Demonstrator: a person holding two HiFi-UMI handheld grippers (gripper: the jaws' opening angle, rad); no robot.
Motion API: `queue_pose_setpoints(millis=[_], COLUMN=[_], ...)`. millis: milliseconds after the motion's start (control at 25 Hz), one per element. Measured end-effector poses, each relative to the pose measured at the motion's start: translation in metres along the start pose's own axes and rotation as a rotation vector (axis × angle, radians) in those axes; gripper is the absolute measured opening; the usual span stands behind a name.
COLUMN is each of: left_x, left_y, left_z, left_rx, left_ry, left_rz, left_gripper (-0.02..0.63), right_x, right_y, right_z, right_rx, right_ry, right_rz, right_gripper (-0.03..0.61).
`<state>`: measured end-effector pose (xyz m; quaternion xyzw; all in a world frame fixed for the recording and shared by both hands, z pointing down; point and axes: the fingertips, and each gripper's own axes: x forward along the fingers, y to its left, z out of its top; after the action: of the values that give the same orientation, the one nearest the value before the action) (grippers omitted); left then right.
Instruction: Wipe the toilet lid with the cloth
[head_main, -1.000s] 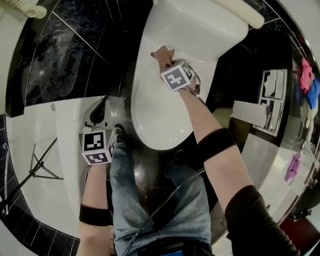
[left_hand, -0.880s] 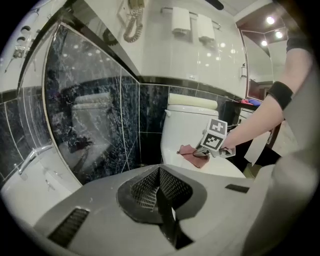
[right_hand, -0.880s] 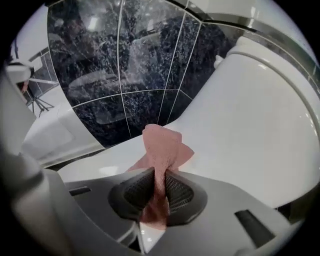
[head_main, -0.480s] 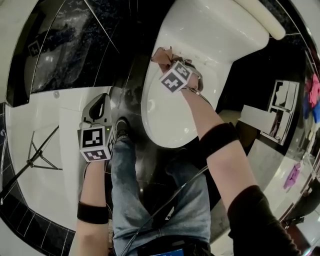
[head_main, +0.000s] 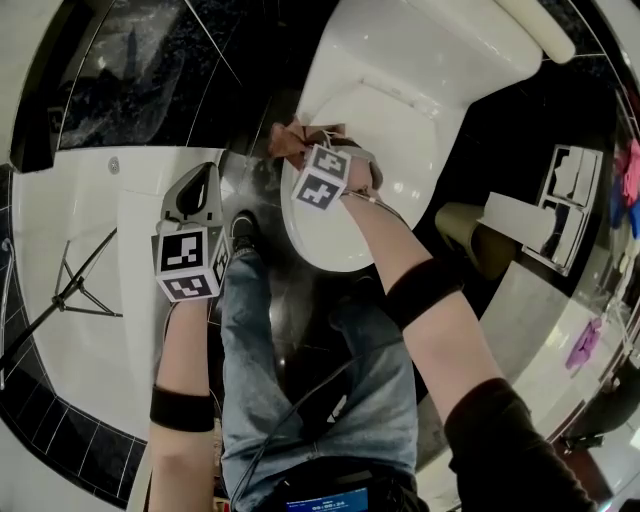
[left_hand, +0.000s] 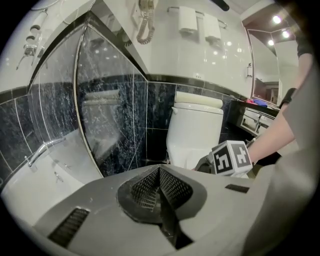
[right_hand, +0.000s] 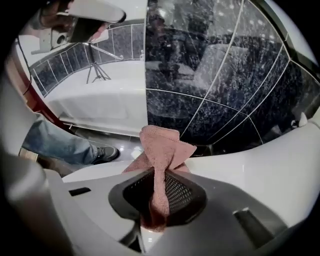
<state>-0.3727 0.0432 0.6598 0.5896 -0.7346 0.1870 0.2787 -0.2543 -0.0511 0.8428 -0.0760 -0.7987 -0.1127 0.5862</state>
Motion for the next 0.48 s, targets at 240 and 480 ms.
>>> queue_pose_setpoints(millis=[240, 480], left_x=[-0.01, -0.017], left_y=[-0.024, -0.043], left_z=[0.005, 0.003], left_rx=[-0.007, 0.0], left_ry=[0.005, -0.002], left_rz=[-0.014, -0.016], left_gripper=[0.0, 0.0], right_x=[-0.014, -0.031], right_y=[0.088, 0.166], right_z=[-0.01, -0.041], right_rx=[-0.08, -0.105], right_ry=[-0.036, -0.03], right_rz=[0.102, 0.19], right_gripper=[0.077, 0.077])
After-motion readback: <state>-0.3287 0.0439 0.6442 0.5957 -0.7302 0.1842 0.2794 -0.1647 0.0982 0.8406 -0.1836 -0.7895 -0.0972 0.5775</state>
